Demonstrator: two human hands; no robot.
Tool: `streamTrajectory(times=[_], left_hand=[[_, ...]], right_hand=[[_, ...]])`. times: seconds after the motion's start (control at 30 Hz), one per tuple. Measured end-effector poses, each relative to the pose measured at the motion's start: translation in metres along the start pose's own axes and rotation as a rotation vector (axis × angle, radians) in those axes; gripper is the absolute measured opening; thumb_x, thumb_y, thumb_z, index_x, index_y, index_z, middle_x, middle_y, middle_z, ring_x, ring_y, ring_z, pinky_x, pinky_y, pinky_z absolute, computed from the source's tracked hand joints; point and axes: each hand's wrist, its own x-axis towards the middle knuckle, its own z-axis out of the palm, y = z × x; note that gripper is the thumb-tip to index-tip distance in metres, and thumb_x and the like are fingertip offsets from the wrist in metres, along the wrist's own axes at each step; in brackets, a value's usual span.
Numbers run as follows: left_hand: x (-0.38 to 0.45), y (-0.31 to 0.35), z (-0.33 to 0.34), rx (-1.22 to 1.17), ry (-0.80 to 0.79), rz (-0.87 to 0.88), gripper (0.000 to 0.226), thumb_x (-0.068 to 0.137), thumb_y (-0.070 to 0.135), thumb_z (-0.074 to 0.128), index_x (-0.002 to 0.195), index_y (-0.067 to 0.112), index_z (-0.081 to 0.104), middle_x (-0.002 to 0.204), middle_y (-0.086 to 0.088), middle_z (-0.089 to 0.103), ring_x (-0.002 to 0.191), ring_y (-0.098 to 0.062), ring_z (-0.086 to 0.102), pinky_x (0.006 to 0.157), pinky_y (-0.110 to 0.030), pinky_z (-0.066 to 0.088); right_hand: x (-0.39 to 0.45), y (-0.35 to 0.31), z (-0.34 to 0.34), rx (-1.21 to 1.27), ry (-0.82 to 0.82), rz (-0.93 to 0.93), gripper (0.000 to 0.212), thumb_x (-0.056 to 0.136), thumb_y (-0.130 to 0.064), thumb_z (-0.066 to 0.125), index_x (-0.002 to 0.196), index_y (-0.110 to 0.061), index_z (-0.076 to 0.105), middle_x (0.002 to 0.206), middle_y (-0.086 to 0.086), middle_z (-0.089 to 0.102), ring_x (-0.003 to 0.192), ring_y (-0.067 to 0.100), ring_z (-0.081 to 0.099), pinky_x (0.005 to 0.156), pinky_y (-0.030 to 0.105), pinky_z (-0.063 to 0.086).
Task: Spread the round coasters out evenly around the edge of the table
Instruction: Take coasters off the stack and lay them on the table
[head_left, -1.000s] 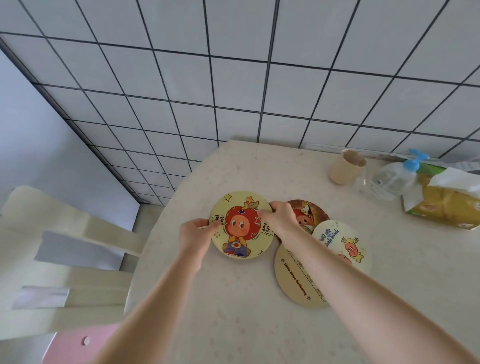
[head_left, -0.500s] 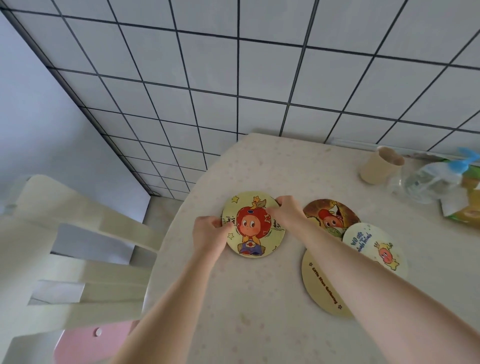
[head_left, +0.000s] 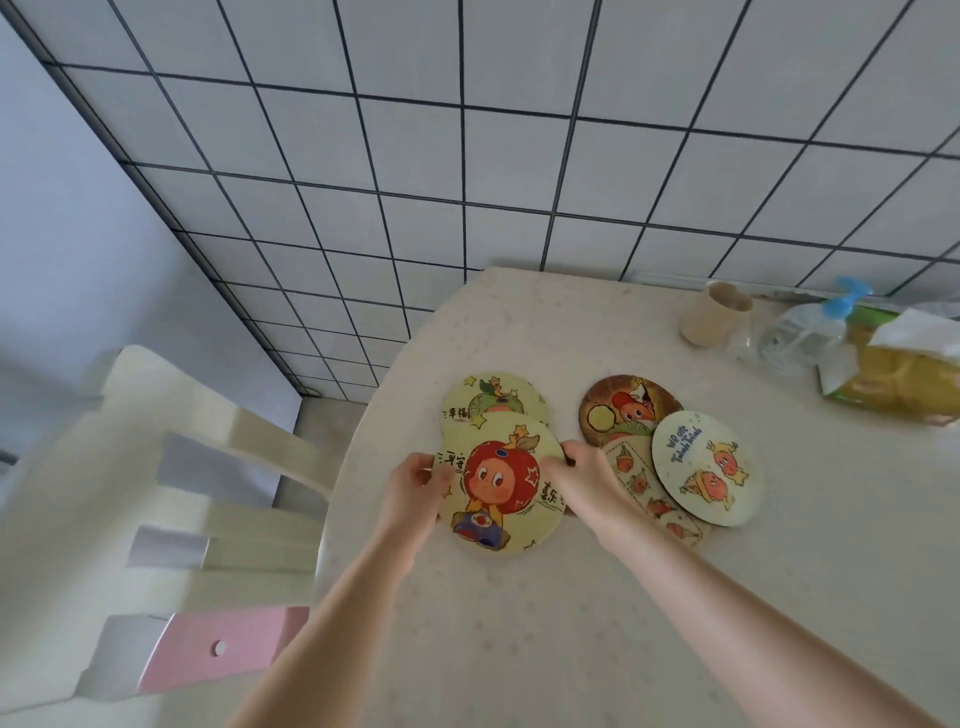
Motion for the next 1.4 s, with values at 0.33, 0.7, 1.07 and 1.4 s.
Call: streamTrajectory(times=[0.33, 0.7, 1.07, 1.4], left_hand=[[-0.074, -0.057, -0.024, 0.165, -0.059, 0.008, 0.017, 0.09, 0.013, 0.057, 0.104, 0.021, 0.059, 0.091, -0.002, 0.065, 0.075, -0.014, 0.067, 0.043, -0.019, 0.049], [-0.079, -0.081, -0.023, 0.362, -0.115, 0.143, 0.032, 0.086, 0.002, 0.053, 0.106, 0.027, 0.06, 0.097, 0.004, 0.064, 0.08, -0.008, 0.063, 0.06, -0.024, 0.054], [-0.08, -0.067, 0.006, 0.654, 0.007, 0.207, 0.037, 0.084, 0.006, 0.057, 0.117, 0.02, 0.062, 0.12, -0.004, 0.054, 0.111, -0.022, 0.044, 0.079, -0.028, 0.043], [-0.07, 0.015, 0.153, 0.456, -0.15, 0.259, 0.036, 0.087, 0.009, 0.059, 0.123, 0.014, 0.055, 0.119, -0.005, 0.061, 0.1, -0.016, 0.057, 0.078, -0.027, 0.047]], right_hand=[[-0.102, 0.083, 0.043, 0.249, -0.02, 0.244, 0.02, 0.091, -0.007, 0.049, 0.092, -0.016, 0.067, 0.095, 0.009, 0.073, 0.083, 0.025, 0.073, 0.068, 0.046, 0.063], [-0.126, 0.124, 0.065, 0.372, 0.03, 0.334, 0.025, 0.086, 0.0, 0.046, 0.102, -0.015, 0.059, 0.099, 0.008, 0.07, 0.086, 0.027, 0.073, 0.056, 0.033, 0.06], [-0.123, 0.136, 0.013, 0.07, -0.006, 0.31, 0.03, 0.088, -0.008, 0.046, 0.116, -0.011, 0.056, 0.099, 0.011, 0.064, 0.08, 0.021, 0.063, 0.072, 0.035, 0.058], [-0.062, 0.14, -0.15, -0.079, 0.156, 0.212, 0.035, 0.09, -0.008, 0.048, 0.124, -0.007, 0.054, 0.121, 0.014, 0.057, 0.111, 0.031, 0.057, 0.094, 0.044, 0.052]])
